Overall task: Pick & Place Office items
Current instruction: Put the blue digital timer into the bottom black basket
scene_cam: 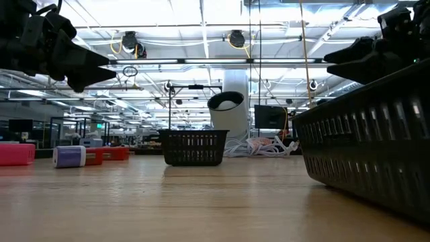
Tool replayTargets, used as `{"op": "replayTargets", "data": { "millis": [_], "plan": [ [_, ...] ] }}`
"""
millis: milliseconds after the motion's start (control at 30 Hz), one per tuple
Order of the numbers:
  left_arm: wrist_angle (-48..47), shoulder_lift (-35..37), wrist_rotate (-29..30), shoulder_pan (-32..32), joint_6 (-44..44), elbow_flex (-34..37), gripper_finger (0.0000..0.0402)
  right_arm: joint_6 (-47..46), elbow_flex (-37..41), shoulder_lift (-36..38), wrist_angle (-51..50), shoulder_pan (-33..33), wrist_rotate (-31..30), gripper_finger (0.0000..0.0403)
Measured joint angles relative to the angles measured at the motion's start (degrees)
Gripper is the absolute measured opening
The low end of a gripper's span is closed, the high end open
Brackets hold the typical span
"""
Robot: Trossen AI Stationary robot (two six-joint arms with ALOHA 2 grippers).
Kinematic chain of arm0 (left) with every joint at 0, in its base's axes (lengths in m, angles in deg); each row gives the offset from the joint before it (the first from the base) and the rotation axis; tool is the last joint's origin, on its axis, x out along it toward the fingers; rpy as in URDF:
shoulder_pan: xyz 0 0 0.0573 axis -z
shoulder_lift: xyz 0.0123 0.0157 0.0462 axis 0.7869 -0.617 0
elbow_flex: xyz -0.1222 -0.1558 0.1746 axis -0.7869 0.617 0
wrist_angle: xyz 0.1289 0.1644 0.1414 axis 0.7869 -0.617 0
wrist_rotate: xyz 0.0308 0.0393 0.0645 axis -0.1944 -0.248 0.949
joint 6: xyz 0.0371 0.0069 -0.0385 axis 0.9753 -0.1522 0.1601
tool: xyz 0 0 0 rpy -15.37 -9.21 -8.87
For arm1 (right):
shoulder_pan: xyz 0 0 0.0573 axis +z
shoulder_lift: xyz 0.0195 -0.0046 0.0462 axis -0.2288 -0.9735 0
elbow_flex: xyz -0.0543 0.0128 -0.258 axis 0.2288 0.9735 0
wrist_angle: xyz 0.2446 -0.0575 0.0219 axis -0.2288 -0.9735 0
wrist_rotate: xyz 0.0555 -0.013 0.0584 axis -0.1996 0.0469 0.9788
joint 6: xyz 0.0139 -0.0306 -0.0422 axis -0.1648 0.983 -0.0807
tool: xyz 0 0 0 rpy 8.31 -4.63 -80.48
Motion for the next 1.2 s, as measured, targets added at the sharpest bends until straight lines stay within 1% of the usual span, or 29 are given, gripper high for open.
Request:
{"op": "replayTargets", "data": {
  "millis": [67, 100, 133, 267, 333, 633, 800, 1067, 1200],
  "plan": [
    [0.00, 0.00, 0.00, 0.02, 0.00, 0.00, 0.0267, -1.27, 0.02, 0.00, 0.08, 0.00, 0.03, 0.0393],
    [0.00, 0.00, 0.00, 0.01, 0.00, 0.00, 0.0267, -3.59, 0.00, 0.00, 0.07, 0.02, 0.04, 0.0393],
    [0.00, 0.00, 0.00, 0.01, 0.00, 0.00, 0.0267, -7.91, 0.00, 0.00, 0.02, 0.02, 0.28, 0.0393],
    [0.02, 0.02, 0.00, 0.00, 0.00, 0.00, 0.0267, -29.25, 0.00, -0.01, 0.14, 0.02, 4.66, 0.0393],
    [0.01, 0.00, 0.00, 0.02, 0.00, 0.00, 0.0267, -37.35, 0.00, -0.02, 0.28, 0.04, 6.27, 0.0393],
    [0.00, 0.00, 0.00, 0.02, 0.00, 0.00, 0.0267, -59.73, 0.02, -0.02, 4.70, 0.04, 6.01, 0.0393],
    [0.00, 0.00, 0.00, 0.02, 0.00, 0.00, 0.0267, -67.11, 0.02, -0.33, 4.13, 0.04, 6.01, 0.0393],
    [0.00, 0.01, 0.00, 0.00, 0.00, 0.00, 0.0267, -66.03, 0.00, -0.37, 5.11, 0.04, 5.68, 0.0393],
    [0.00, 0.00, 0.00, 0.02, 0.00, 0.00, 0.0267, -69.24, 0.01, -0.37, 5.22, 0.04, 5.50, 0.0393]
  ]
}}
